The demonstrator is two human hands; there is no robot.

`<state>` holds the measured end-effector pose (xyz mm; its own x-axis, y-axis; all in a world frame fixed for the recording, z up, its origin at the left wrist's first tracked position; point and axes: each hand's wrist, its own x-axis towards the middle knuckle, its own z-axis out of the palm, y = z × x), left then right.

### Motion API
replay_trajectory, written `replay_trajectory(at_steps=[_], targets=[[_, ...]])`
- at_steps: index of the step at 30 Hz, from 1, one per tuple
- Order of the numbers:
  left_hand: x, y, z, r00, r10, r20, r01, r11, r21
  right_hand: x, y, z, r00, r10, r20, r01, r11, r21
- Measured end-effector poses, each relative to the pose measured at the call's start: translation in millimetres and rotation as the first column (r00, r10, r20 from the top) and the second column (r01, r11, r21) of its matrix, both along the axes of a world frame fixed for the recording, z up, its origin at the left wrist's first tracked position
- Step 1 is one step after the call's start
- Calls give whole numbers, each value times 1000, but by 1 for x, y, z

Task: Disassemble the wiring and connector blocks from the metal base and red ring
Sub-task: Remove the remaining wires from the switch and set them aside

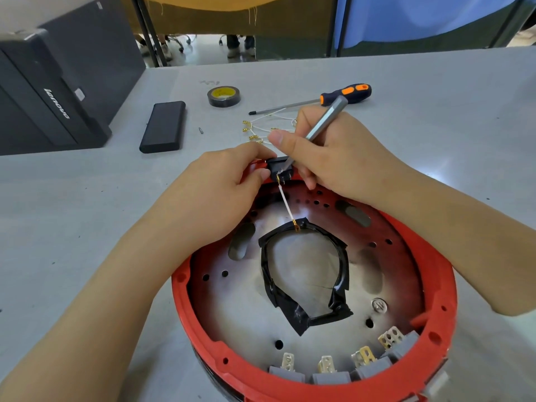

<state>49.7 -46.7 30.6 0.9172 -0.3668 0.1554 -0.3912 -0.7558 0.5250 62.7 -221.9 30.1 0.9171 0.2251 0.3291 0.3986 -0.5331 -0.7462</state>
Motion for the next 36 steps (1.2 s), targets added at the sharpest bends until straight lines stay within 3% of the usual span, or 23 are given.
replay_trajectory(at_steps=[9, 13, 18, 29, 34, 36], targets=[[2, 1, -2, 1000, -6, 16, 6, 1000, 7, -1, -1, -1, 996, 73, -48, -72, 997, 30], [1, 1, -2, 1000, -1, -1, 1, 1000, -1, 2, -1, 1, 999, 32, -44, -25, 989, 143], [1, 1, -2, 1000, -2, 7, 2, 1000, 1, -1, 1, 1, 1000, -3, -7, 3, 1000, 25], [2, 1, -2, 1000, -5, 21, 5, 1000, 2, -10, 4, 4, 992, 68, -105, -67, 998, 14], [1, 1, -1, 1000, -4, 6, 4, 1000, -4, -9, 0, 13, 997, -53, -63, 67, 963, 261], [2, 1, -1, 1000, -9, 9, 9, 1000, -7, -11, -1, 15, 996, -83, -41, 91, 952, 293]])
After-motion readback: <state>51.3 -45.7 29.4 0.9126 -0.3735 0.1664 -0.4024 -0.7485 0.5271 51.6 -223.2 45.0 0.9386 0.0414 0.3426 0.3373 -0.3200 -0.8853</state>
